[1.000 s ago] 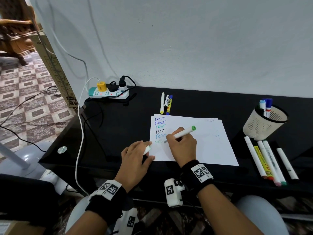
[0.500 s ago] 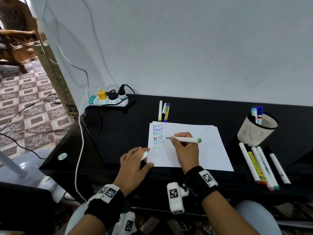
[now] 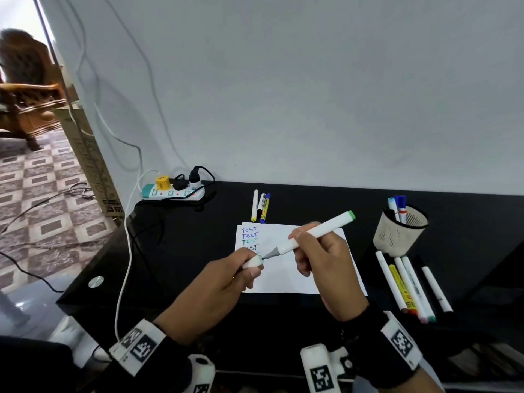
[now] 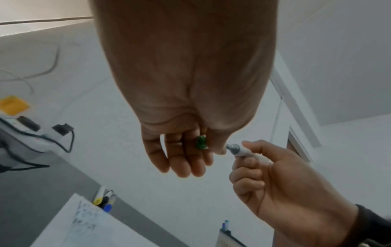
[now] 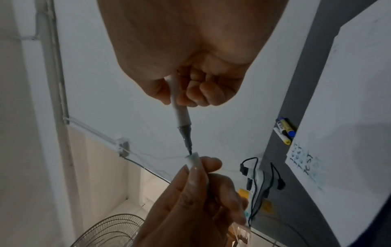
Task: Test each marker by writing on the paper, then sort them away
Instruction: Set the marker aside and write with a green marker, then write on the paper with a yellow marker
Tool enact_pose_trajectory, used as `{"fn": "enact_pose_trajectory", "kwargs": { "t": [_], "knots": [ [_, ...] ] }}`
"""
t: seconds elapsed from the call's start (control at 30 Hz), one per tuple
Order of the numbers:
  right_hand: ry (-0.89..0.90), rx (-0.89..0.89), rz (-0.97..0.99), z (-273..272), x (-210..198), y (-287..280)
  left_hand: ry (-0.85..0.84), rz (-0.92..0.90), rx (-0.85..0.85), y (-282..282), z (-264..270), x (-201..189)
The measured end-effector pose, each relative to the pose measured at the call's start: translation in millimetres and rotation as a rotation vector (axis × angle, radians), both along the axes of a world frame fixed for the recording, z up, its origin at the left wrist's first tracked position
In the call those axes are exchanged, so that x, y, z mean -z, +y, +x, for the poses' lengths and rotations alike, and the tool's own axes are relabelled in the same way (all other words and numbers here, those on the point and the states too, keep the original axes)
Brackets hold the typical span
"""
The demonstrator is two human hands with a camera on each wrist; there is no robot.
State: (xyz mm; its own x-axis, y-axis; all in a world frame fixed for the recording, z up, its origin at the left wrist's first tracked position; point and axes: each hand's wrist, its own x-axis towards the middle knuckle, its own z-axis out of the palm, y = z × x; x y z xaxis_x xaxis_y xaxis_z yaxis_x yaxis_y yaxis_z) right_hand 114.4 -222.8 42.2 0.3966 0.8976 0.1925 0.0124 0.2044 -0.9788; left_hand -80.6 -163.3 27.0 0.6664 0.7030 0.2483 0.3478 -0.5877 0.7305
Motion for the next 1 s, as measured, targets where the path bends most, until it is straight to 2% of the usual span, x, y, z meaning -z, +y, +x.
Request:
{"fn": "enact_pose_trajectory", "kwargs": {
  "t": [0.17,0.37,0.5,0.6,0.7,0.77,0.9,0.93,1.0],
  "knots": [
    [-0.03,-0.052,0.02,-10,-6,-15,-0.012,0.011,0.044,-14,7,-18],
    [-0.037,-0.089,0.124,-12,-17,-31,-0.086,-0.075,0.049,-25,13,-36],
    [-0.114,-0.15,0.078,-6,-21,-39,-0.097,-0.104,0.113,-28,25,-44],
    [-0.227,-0.047,0.025,15,-27,-37,-0.021,-0.097,0.067,-21,34,-39],
    [-0.183,0.079,-0.116,70,-37,-25,0.058,-0.076,-0.082,3,27,-11],
    [-0.338,0.176,-0.271,117,-49,-22,0.17,-0.05,-0.172,23,16,18],
    [-1.164,0.374,-0.611,202,-71,-25,0.426,-0.042,-0.268,44,4,69],
    [-1.254,0.394,-0.641,215,-76,-25,0.477,-0.033,-0.283,47,4,79],
    [-1.232,0.464,-0.623,238,-83,-27,0.576,-0.02,-0.292,49,3,95]
  ]
}}
